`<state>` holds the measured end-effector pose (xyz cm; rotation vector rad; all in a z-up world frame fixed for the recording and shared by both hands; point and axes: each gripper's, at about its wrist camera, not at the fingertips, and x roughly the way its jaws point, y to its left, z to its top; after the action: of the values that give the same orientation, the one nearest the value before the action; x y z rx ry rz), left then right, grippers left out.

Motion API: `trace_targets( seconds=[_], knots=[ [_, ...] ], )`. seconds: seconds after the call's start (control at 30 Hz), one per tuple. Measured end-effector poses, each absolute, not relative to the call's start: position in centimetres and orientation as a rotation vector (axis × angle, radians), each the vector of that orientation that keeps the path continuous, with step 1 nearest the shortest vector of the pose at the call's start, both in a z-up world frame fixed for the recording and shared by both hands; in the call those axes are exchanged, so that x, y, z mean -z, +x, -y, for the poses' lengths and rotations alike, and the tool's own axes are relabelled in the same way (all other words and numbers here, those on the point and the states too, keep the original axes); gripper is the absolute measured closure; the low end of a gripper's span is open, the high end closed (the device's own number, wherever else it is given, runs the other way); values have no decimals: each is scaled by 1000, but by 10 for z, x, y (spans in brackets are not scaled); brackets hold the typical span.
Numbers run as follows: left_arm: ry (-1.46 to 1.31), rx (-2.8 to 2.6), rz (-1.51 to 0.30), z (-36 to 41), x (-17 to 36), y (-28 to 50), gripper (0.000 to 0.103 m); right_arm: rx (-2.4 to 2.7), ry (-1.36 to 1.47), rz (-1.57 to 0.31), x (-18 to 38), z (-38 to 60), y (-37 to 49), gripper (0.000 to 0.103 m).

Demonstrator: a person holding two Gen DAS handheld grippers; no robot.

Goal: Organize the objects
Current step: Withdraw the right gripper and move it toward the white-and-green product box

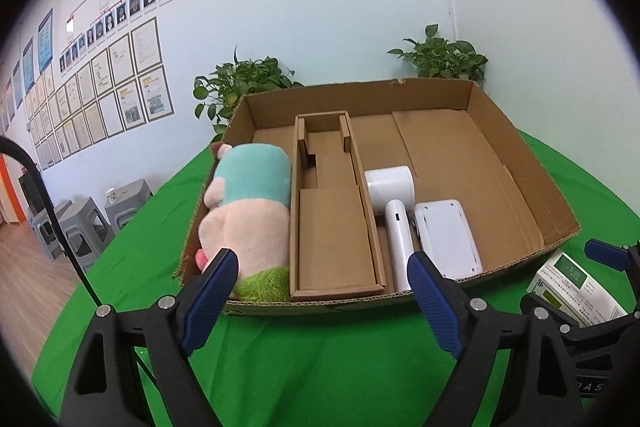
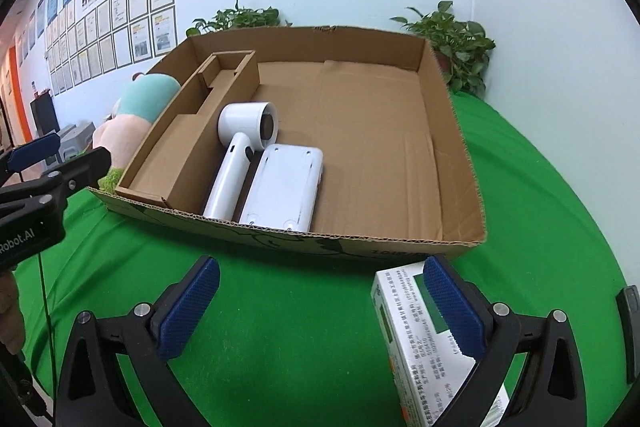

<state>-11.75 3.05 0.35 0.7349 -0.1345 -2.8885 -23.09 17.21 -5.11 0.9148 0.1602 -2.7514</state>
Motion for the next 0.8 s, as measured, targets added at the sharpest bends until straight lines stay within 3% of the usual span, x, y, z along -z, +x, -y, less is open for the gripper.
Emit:
trace_targets(
  seconds=[0.03,0.07,0.1,0.13,0.17,0.23,0.27,0.3,0.37,0.4,0.43,0.47,0.53,0.57,0.6,0.8],
  knots=[
    [719,2890,134,-31,-5,-117,27,2753,910,-153,50,-174,-229,0],
    [708,2893,129,-30,-7,-116,47,2752,909,-146,49,-174,-228,0],
    [718,2894,125,-30,-7,-116,59,2751,902,-140,47,-176,-226,0],
    [737,2894,120,-31,-6,-118,81,2752,894,-139,47,-177,-224,0],
    [770,2899,111,-31,-4,-120,88,2752,885,-138,46,-177,-223,1],
    [797,2908,96,-32,-1,-120,93,2757,861,-147,44,-179,-217,18],
    [795,2910,89,-34,0,-119,92,2759,860,-162,45,-178,-216,36],
    [782,2910,78,-35,1,-118,91,2760,866,-182,45,-177,-216,50],
    [766,2904,68,-37,2,-115,60,2766,868,-208,47,-176,-214,69],
    [756,2910,63,-38,2,-113,20,2768,865,-212,47,-176,-214,70],
    [735,2917,53,-38,1,-111,5,2773,861,-214,47,-176,-212,70],
    [699,2931,42,-38,0,-107,5,2778,856,-212,46,-176,-212,69],
    [707,2948,52,-40,0,-106,5,2788,844,-208,45,-177,-212,45],
    [721,2949,64,-41,1,-107,5,2784,840,-206,45,-177,-212,8],
    [727,2946,72,-41,1,-107,5,2776,828,-195,45,-178,-212,1],
    [757,2932,49,-34,6,-108,5,2711,795,-178,43,-182,-205,0]
  ],
)
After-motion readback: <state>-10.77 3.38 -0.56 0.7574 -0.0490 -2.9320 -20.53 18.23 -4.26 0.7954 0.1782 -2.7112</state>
